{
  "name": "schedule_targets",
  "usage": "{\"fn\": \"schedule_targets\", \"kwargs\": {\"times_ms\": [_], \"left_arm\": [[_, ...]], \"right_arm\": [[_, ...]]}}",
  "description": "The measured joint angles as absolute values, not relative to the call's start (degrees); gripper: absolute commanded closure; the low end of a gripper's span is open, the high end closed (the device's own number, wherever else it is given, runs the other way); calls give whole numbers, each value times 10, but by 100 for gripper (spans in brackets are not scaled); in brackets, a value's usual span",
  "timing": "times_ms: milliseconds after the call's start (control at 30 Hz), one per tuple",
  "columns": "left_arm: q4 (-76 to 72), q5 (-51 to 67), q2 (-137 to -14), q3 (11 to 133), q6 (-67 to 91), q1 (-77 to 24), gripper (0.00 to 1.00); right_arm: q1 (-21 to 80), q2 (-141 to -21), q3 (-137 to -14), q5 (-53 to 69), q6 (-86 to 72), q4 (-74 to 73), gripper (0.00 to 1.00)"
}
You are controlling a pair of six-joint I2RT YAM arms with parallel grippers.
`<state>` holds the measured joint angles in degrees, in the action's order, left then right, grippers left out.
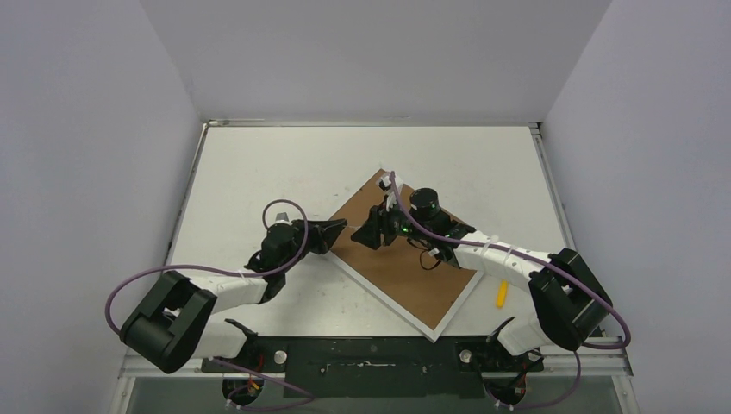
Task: Take the photo out of the frame
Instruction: Adjust the screwdriver.
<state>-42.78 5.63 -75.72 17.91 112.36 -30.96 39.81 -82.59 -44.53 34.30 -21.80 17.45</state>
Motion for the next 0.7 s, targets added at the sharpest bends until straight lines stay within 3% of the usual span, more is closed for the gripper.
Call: {"fn": "schedule_targets", "kwargs": {"times_ms": [400,700], "left_arm": [[-429,39,-737,177,1136,-310,100],[-432,33,-737,172,1133,-310,100]], "right_arm": [[397,-826,-413,316,-304,246,21],[365,-824,-412,304,-433,234,16]]}}
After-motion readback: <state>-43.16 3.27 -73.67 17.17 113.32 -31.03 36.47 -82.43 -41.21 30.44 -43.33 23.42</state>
